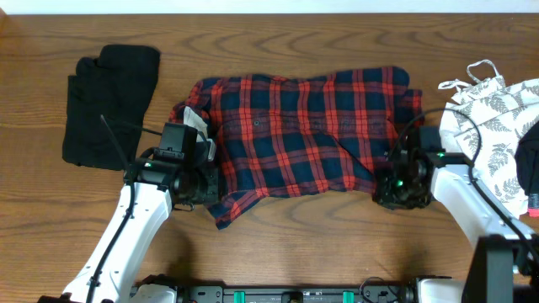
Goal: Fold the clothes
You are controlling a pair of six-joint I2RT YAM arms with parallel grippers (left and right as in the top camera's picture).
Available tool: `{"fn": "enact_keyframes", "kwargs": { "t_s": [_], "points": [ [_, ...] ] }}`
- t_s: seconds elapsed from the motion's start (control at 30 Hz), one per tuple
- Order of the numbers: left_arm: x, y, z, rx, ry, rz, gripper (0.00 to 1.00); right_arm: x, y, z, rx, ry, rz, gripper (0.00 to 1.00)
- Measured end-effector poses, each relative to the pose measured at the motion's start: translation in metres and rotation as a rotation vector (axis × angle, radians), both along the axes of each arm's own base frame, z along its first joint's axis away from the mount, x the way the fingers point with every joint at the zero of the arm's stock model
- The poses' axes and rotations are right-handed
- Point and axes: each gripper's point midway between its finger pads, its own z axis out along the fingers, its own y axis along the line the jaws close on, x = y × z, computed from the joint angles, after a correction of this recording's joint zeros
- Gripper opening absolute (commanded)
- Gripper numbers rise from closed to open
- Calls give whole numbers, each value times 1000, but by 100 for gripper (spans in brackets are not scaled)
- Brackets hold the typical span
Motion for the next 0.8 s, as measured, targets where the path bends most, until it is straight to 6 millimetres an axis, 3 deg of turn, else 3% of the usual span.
{"fn": "enact_keyframes", "kwargs": {
  "t_s": [0.07,0.2,0.3,0.33,0.37,0.53,0.8],
  "points": [
    [8,-1,1,-5,-29,1,41,18,1,17,6,-80,-3,55],
    [20,-3,-2,-7,-61,2,41,46,2,42,10,-216,1,52],
    [27,-4,-8,-8,-62,2,41,57,1,47,6,-267,4,33],
    [28,-5,-11,-7,-56,2,41,59,-1,47,-5,-271,0,20],
    [28,-5,-14,-5,-48,2,41,59,-3,47,-17,-274,-3,16],
    [23,-4,-40,13,49,2,41,58,-15,36,-90,-242,-18,15],
    [7,-1,-75,40,200,1,42,51,-21,1,-127,-126,-17,11]
  ]
}}
